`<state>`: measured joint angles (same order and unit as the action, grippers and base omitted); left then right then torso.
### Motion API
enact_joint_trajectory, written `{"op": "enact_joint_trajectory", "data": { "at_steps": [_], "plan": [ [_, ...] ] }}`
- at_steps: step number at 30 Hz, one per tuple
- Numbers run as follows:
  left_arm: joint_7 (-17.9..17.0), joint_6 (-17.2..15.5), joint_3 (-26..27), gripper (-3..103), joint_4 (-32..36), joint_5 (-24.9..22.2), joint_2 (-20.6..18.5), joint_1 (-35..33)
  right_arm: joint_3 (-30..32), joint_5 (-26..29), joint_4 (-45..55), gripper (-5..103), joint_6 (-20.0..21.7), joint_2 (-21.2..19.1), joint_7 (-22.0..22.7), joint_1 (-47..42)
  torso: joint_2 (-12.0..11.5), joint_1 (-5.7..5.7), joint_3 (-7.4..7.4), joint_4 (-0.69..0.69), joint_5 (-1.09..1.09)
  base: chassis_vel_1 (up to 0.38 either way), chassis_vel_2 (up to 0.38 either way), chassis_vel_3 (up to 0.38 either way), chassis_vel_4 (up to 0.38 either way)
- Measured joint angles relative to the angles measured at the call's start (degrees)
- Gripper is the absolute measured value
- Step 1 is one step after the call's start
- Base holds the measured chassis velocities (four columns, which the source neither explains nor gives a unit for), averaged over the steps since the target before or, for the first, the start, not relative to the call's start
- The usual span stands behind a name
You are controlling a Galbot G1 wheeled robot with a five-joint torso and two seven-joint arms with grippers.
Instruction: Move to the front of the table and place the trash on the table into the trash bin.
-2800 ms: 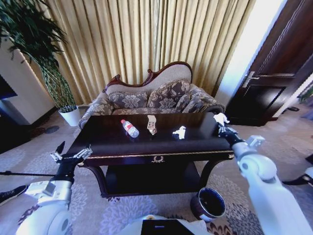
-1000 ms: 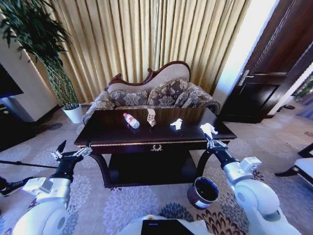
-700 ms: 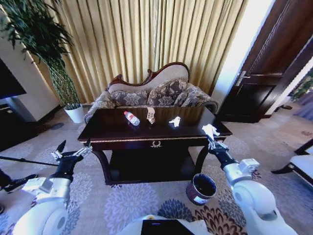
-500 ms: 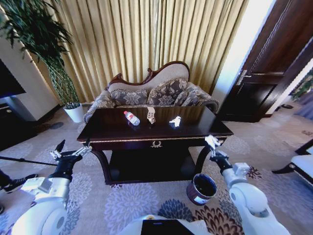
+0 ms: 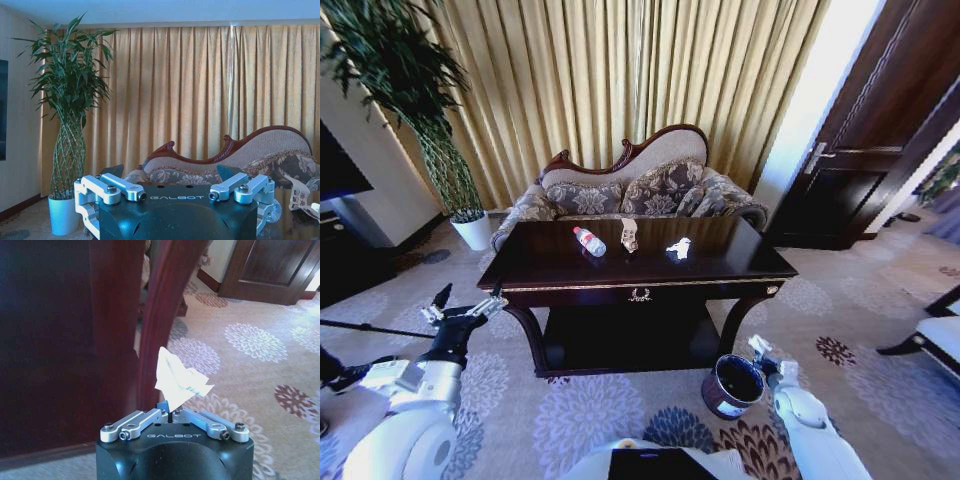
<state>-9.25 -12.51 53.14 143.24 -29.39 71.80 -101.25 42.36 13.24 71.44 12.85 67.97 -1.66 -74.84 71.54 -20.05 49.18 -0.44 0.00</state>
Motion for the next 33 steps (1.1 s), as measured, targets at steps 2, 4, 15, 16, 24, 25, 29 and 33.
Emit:
{"op": "enact_joint_trajectory", "data": {
  "at_steps": [2,4,15,16,24,25,29,33],
  "plan": [
    [-0.1,0.0,0.3,100,0.0,-0.1,-0.3,-0.1,-0.7,-1.9,-5.7,0,-0.9,0.1,-0.1,3.0,0.0,0.00,0.00,0.01,0.00,0.000,0.000,0.000,0.000],
    [-0.1,0.0,0.5,100,0.0,-0.2,-0.5,0.0,-0.9,-2.5,-7.6,0,-1.1,0.2,-0.1,4.0,0.0,0.01,0.00,0.02,-0.01,0.000,0.000,0.000,0.000],
    [-0.3,0.0,1.1,100,0.0,-1.3,-0.6,0.2,-1.8,-5.6,-10.1,23,-1.0,1.5,1.3,6.1,0.0,0.01,-0.01,0.01,-0.01,0.000,0.000,0.000,0.000],
    [-0.3,0.0,1.1,100,0.0,-1.3,-0.6,0.2,-1.8,-5.6,-10.0,23,-1.0,1.5,1.3,6.1,0.0,0.01,0.00,0.01,-0.01,0.000,0.000,0.000,0.000],
    [-0.3,-0.1,1.1,100,0.0,-1.3,-0.8,0.1,-1.5,-4.7,-8.4,66,-0.8,1.2,1.4,5.1,0.0,0.01,-0.01,0.01,-0.01,0.000,0.000,0.000,0.000],
    [-0.3,-0.1,1.1,100,0.0,-1.3,-0.9,0.1,-1.5,-4.4,-8.2,66,-0.8,1.2,1.4,5.0,0.0,0.01,-0.01,0.01,-0.01,0.000,0.000,0.000,0.000],
    [-0.3,-0.1,1.0,100,0.0,-1.3,-0.8,0.1,-1.3,-3.4,-7.6,82,-0.4,1.1,1.4,4.6,0.0,0.01,0.00,0.01,-0.01,0.000,0.000,0.000,0.000],
    [-0.2,-0.1,1.1,100,0.0,-1.3,-0.8,0.2,-1.1,-2.7,-7.3,97,-0.3,1.1,1.4,4.3,0.0,0.01,-0.01,0.01,0.00,0.000,0.000,0.000,0.000]
  ]
}}
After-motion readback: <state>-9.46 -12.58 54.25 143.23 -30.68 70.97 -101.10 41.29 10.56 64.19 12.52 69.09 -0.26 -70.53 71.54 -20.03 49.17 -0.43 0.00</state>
